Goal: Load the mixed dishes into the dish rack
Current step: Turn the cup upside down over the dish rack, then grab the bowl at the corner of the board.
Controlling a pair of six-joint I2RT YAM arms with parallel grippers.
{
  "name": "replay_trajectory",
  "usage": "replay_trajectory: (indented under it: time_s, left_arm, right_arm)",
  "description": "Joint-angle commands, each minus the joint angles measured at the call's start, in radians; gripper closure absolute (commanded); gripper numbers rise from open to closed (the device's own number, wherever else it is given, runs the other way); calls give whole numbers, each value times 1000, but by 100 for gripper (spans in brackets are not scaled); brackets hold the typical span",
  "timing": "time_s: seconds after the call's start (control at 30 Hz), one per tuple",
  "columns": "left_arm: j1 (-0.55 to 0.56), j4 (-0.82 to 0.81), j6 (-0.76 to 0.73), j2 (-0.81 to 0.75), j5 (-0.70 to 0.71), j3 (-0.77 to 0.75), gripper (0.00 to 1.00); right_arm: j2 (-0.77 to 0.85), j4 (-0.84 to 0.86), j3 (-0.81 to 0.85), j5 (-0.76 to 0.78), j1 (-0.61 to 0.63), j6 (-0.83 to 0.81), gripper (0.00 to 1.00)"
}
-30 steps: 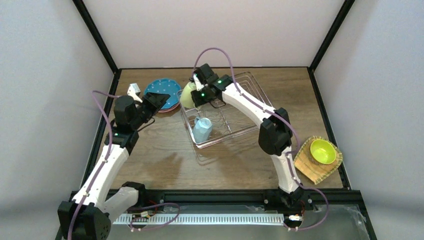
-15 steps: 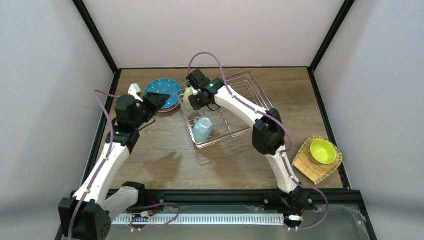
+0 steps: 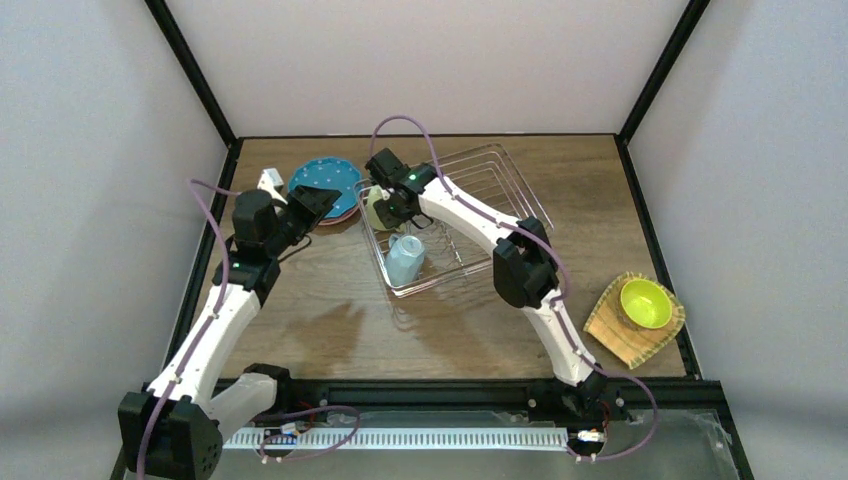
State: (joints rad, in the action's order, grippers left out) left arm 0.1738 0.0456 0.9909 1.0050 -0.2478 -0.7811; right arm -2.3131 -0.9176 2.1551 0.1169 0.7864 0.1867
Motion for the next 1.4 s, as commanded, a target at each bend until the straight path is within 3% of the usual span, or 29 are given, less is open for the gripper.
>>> replay_trajectory:
  time_s: [0.0, 0.17, 0.27, 0.47, 1.37]
  left_arm:
    - [4, -6, -9, 6, -2, 26, 0]
    - [4, -6, -12, 6, -2, 31, 0]
    - [4, -6, -12, 4, -4, 34, 0]
    - [4, -4, -10, 2, -7, 39, 0]
    - [4, 70, 12, -19, 54, -17, 0]
  right_arm:
    - [-11, 31, 48, 28, 8, -1, 99]
    - [-22, 30, 45, 21, 8, 0, 85]
    - [-28, 27, 43, 24, 8, 3, 60]
    - [-27, 25, 38, 20, 8, 7, 40]
    - [201, -1, 111, 117, -3, 50, 24]
